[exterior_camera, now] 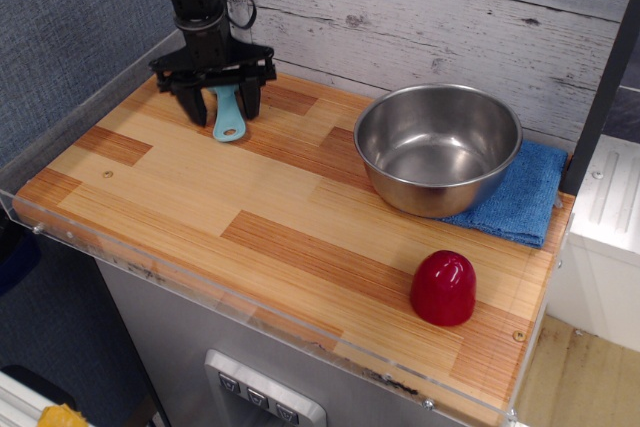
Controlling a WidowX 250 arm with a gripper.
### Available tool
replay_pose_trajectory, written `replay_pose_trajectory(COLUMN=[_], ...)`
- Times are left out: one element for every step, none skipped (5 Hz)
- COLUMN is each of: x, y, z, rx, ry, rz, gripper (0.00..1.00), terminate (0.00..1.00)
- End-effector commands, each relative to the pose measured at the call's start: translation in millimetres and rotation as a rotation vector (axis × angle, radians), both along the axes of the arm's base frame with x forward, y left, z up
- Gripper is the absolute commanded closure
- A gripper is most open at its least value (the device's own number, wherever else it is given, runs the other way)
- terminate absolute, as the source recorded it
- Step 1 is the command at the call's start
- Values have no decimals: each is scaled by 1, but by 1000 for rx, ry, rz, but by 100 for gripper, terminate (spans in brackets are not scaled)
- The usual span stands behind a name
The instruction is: Move the spatula from left side to center of the table
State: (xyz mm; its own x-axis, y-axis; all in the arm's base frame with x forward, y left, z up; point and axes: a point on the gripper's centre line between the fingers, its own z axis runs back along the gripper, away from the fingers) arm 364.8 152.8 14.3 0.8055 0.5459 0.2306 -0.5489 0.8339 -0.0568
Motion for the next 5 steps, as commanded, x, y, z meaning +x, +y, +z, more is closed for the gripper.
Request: replay_pose_trajectory(x=[0, -3, -9, -19, -36], y=[0, -1, -5, -8, -13], z=[43, 57, 90, 113, 144], rx=[31, 30, 33, 11, -7], ry=[-81, -105, -158, -192, -241], rz=[-24, -26, -32, -49, -69], gripper=[0, 0, 0, 0, 0], terminate=[0, 0, 0, 0, 0])
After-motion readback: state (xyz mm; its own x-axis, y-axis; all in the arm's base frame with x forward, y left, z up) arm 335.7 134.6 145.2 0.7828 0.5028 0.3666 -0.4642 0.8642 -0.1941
